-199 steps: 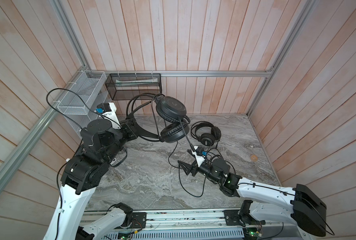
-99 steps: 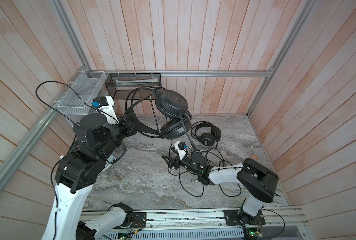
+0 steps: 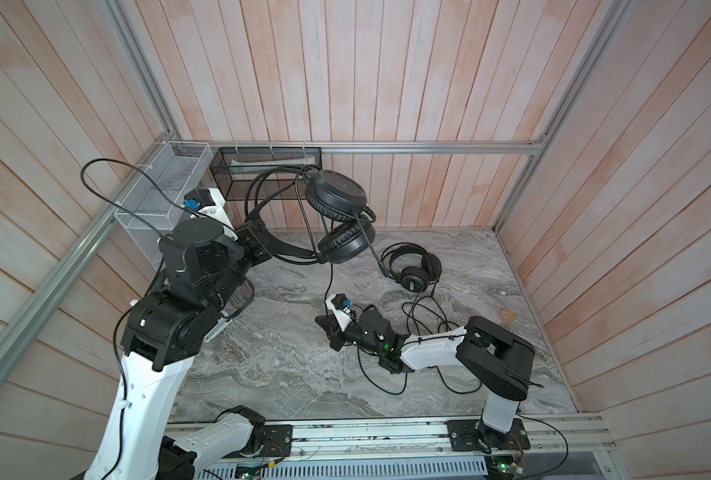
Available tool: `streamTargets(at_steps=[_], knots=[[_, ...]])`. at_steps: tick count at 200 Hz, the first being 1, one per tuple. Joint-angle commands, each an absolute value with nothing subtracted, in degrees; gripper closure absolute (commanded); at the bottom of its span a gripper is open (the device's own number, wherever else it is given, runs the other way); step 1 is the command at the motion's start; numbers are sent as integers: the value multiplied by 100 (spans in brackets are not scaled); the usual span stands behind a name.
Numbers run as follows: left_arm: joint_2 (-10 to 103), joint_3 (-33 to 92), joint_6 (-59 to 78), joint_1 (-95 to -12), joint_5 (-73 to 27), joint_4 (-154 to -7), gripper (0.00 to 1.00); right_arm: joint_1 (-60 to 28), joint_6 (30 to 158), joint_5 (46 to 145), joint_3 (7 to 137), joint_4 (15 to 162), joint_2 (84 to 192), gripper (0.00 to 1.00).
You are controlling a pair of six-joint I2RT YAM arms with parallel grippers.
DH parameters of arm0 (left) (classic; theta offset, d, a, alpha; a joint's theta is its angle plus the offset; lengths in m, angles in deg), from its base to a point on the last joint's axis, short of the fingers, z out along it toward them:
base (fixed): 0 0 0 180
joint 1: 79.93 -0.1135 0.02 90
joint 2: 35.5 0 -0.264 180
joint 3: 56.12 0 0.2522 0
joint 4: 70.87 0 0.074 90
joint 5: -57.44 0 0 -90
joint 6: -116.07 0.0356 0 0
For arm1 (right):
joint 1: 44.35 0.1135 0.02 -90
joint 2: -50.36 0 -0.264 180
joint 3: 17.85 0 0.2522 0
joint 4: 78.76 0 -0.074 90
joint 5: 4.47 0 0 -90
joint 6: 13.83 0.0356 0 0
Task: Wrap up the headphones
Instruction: 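Draw the cable with the right gripper back toward the robot while left lifts headphones, then carry the cable with the right gripper toward the left gripper while left lowers headphones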
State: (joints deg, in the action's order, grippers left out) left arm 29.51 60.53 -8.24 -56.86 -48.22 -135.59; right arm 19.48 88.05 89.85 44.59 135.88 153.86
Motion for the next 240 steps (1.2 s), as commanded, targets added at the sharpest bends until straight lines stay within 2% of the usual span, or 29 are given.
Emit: streamTargets(at_steps=[1, 37, 76, 108, 157, 188, 240], knots=[[3174, 6035, -1216, -6063, -5213, -13001, 100, 2360, 8083, 9025, 4523, 12322, 14793, 100], [3537, 5721, -1059, -6235, -5619, -12830, 100, 3002, 7628, 9195, 4695, 10780, 14095, 100], [3626, 4628, -784, -6235, -6165, -12419, 100, 3638, 6792, 8952, 5835, 8462, 13812, 100], [3645, 3806, -655, -6235, -6125, -12282, 100, 3798, 6141, 8363, 6802, 6932, 13649, 100], [3265, 2434, -245, -5920, -6064, -11924, 100, 3737, 5208, 7118, 8042, 5593, 13273, 100], [3154, 1715, 209, -5323, -6824, -11882, 100, 3474, 4927, 6779, 8791, 4932, 13174, 100], [2697, 1079, 772, -4595, -7638, -11858, 100, 3375, 4917, 6175, 8931, 4624, 12832, 100]])
